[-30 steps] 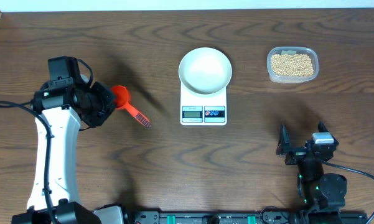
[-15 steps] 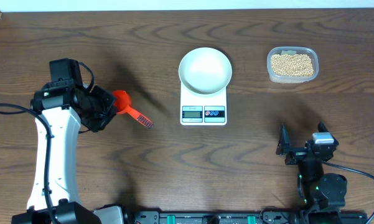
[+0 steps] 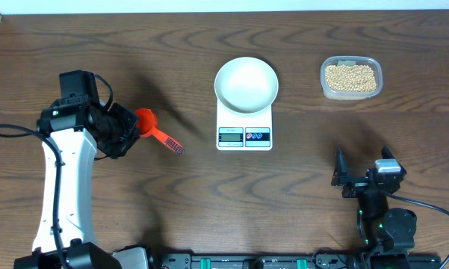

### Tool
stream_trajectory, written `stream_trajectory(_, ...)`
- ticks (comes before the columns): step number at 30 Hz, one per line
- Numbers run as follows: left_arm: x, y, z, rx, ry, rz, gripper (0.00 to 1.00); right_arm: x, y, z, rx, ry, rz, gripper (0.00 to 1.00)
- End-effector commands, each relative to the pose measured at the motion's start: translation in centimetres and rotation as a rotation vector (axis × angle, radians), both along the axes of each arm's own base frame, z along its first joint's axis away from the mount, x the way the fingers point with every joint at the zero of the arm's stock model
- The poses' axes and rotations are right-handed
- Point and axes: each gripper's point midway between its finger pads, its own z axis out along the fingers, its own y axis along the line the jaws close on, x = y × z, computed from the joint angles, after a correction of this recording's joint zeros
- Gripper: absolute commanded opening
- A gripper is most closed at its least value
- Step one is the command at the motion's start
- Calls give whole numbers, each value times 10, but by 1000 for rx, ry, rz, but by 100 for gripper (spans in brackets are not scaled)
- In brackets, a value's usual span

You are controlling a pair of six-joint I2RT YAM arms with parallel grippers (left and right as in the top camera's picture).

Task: Scoop item into bowl and weigh 50g on scale
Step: 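Grasp the red scoop's bowl rim with the left gripper and lift, then move the scoop toward the scale and reach the right gripper to its handle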

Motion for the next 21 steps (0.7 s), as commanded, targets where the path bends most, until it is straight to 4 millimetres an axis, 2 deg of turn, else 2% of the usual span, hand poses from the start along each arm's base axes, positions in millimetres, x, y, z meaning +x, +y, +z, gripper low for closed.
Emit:
stream_trajectory(1, -3, 0, 2, -14, 22, 54, 7, -1, 8, 0, 21, -1, 44, 99)
stream_trajectory(4, -4, -2, 1, -29, 38, 89, 7, -1, 8, 0, 86, 4, 43, 99)
stream_trajectory(10, -2, -13, 2, -37, 37, 82, 7, -2, 22, -5, 313, 58, 101, 99)
stream_trajectory(13, 1, -18, 3, -43, 32, 90, 7, -4, 37, -11, 320, 102, 183, 99)
stream_trajectory(18, 8, -24, 5, -46, 5, 83, 7, -17, 75, -21, 345, 199, 412, 99)
stream_trajectory(21, 9, -27, 5, -52, 5, 92, 7, -20, 84, -22, 357, 241, 464, 99)
